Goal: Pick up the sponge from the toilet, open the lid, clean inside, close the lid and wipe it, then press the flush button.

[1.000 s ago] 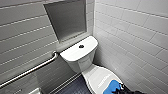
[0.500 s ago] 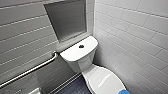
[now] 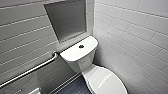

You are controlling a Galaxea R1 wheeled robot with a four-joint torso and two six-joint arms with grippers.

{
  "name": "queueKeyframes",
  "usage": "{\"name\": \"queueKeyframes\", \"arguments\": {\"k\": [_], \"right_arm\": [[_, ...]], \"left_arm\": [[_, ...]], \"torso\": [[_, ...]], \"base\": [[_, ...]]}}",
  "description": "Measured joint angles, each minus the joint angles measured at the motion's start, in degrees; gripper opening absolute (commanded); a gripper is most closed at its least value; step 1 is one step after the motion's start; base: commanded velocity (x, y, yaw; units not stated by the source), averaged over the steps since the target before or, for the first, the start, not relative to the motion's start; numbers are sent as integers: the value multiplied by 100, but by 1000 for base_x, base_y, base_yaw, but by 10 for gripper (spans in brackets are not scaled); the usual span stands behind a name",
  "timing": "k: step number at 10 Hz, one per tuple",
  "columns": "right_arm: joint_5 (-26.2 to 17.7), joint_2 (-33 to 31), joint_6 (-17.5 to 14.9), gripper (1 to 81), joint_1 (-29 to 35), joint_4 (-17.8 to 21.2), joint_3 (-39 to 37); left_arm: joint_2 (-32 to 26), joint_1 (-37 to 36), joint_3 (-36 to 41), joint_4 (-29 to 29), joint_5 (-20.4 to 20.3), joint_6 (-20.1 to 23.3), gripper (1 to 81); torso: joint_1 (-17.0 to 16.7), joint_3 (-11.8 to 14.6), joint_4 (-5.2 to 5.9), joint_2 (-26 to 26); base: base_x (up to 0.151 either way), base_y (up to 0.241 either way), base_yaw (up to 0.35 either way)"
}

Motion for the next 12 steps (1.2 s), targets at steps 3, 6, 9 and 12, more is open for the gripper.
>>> {"name": "queueKeyframes", "arguments": {"k": [3, 6, 9, 12], "right_arm": [[460, -284, -4, 10, -740, -2, 116], [471, -690, -67, 10, -887, -24, 1108], [341, -1098, -218, 10, -963, -144, 2139], [112, -1475, -328, 10, -380, -304, 3154]], "left_arm": [[45, 0, 0, 22, -2, 2, 811], [50, -2, 0, 24, -6, 2, 811], [48, -2, 0, 33, -6, 2, 811], [48, -2, 0, 33, -9, 2, 811]], "torso": [[0, 0, 0, 0], [0, 2, 0, 0], [0, 2, 0, 0], [0, 2, 0, 0]], "base": [[0, 0, 0], [0, 0, 0], [0, 0, 0], [0, 0, 0]]}}
